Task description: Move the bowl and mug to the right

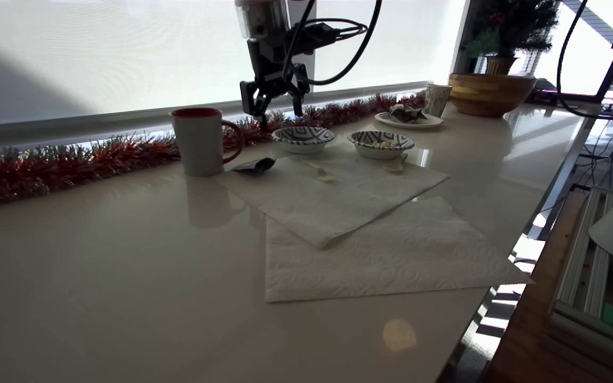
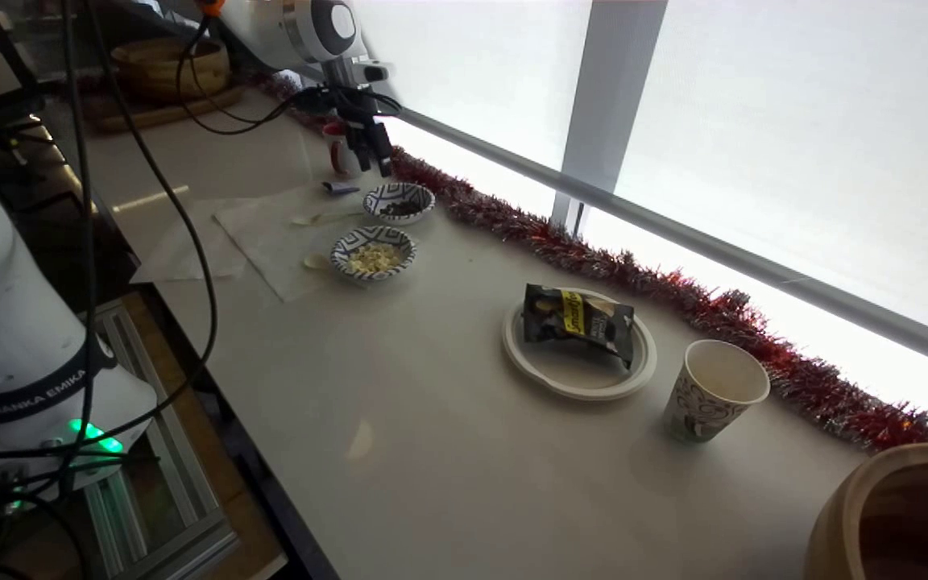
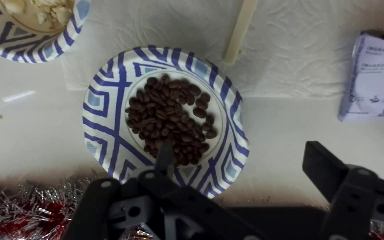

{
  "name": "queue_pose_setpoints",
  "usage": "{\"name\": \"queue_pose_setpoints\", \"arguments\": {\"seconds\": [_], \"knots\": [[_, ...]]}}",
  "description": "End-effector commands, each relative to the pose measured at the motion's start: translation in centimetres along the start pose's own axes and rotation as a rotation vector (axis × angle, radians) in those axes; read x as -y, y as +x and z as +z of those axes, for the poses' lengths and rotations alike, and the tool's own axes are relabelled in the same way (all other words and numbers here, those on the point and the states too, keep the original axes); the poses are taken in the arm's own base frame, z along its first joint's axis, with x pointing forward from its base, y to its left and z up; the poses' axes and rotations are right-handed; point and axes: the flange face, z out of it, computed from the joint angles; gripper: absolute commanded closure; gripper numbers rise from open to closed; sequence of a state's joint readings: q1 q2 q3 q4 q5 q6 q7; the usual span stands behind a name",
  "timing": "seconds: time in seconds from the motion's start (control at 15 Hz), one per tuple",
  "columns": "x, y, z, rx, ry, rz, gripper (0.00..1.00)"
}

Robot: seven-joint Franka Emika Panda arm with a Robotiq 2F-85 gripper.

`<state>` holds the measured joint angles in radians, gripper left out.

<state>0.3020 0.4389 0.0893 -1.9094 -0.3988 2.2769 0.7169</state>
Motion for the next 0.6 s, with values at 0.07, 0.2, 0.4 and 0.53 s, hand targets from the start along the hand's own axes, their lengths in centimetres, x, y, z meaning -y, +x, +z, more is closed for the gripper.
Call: {"name": "queue_pose_setpoints", "arguments": {"seconds": [0.07,0.2,0.4,0.53], "knots": [[1.2,1.9,2.0,-0.042,0.001,0.014,0.00],[1.5,2.1,2.8,-0.044,-0.006,0.016,0.00],[1.7,2.3,3.7,-0.026,-0.026,0.029,0.00],[1.8,2.3,4.2,-0.023,-0.035,0.034,0.02]]}}
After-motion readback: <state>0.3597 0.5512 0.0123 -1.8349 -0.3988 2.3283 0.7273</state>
